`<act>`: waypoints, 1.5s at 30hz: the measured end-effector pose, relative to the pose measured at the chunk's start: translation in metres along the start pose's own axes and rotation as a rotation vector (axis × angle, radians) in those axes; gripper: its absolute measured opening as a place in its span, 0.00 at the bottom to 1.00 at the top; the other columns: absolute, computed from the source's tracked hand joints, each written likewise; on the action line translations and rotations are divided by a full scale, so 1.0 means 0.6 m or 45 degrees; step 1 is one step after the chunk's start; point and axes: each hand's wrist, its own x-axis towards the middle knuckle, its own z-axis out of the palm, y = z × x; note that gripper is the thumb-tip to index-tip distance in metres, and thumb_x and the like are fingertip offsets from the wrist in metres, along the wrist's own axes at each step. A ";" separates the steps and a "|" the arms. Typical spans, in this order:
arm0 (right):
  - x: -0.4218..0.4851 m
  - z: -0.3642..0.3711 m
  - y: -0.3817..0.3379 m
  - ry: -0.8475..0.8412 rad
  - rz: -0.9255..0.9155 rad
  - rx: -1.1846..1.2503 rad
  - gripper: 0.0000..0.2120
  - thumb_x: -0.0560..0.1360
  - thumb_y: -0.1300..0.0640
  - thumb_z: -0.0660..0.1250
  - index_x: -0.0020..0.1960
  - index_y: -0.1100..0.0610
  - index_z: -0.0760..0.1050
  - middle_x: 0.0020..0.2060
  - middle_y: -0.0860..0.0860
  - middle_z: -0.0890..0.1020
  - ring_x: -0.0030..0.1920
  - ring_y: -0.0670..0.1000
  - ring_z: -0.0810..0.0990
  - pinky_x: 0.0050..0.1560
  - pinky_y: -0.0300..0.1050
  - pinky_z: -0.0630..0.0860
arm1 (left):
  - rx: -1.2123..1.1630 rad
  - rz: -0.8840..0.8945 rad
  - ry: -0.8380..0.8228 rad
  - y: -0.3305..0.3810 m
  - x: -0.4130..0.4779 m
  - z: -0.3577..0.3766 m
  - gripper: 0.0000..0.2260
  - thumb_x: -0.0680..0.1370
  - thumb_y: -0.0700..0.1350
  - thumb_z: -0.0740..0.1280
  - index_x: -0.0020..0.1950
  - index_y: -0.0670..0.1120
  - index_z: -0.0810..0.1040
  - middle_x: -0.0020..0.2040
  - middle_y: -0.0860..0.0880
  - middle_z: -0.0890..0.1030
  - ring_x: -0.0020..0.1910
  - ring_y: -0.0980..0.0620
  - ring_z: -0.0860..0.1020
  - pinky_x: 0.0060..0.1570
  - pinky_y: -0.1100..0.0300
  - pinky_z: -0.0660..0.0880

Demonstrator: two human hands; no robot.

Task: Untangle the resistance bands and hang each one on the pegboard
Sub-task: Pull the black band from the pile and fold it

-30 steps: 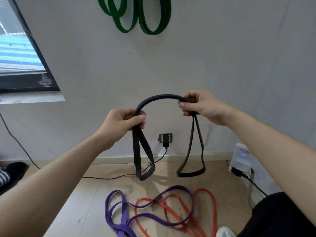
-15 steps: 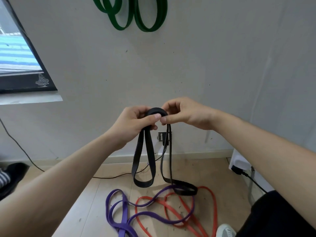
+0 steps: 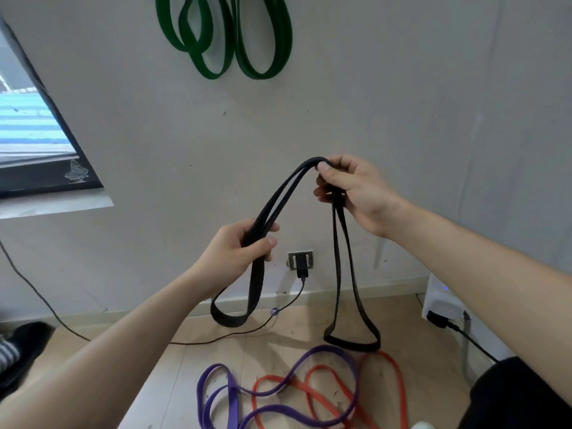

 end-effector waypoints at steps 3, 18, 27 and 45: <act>0.005 -0.032 0.012 -0.146 0.130 -0.159 0.03 0.78 0.63 0.68 0.50 0.58 0.75 0.36 0.51 0.79 0.35 0.50 0.80 0.48 0.48 0.77 | -0.050 0.045 0.090 0.006 0.005 -0.006 0.09 0.81 0.42 0.68 0.61 0.50 0.80 0.36 0.50 0.81 0.40 0.50 0.83 0.48 0.60 0.78; -0.028 0.039 0.038 -0.550 0.057 -0.385 0.15 0.75 0.59 0.74 0.60 0.60 0.77 0.44 0.59 0.82 0.45 0.55 0.82 0.52 0.48 0.81 | -0.160 0.176 0.057 0.058 0.006 -0.003 0.12 0.79 0.37 0.69 0.61 0.46 0.82 0.42 0.51 0.86 0.37 0.53 0.80 0.44 0.64 0.77; -0.019 0.044 0.018 -0.203 -0.151 -0.319 0.04 0.75 0.61 0.72 0.48 0.61 0.80 0.30 0.51 0.77 0.27 0.49 0.74 0.31 0.41 0.73 | -0.066 0.011 -0.063 0.020 0.002 -0.010 0.16 0.76 0.38 0.75 0.62 0.46 0.79 0.52 0.48 0.87 0.51 0.52 0.85 0.52 0.64 0.79; 0.000 -0.023 -0.007 0.186 -0.139 -0.229 0.06 0.76 0.58 0.72 0.47 0.62 0.79 0.30 0.51 0.76 0.26 0.48 0.72 0.30 0.41 0.74 | -0.312 -0.133 -0.055 -0.015 0.000 -0.018 0.08 0.74 0.36 0.75 0.49 0.40 0.79 0.45 0.41 0.85 0.44 0.48 0.83 0.55 0.53 0.80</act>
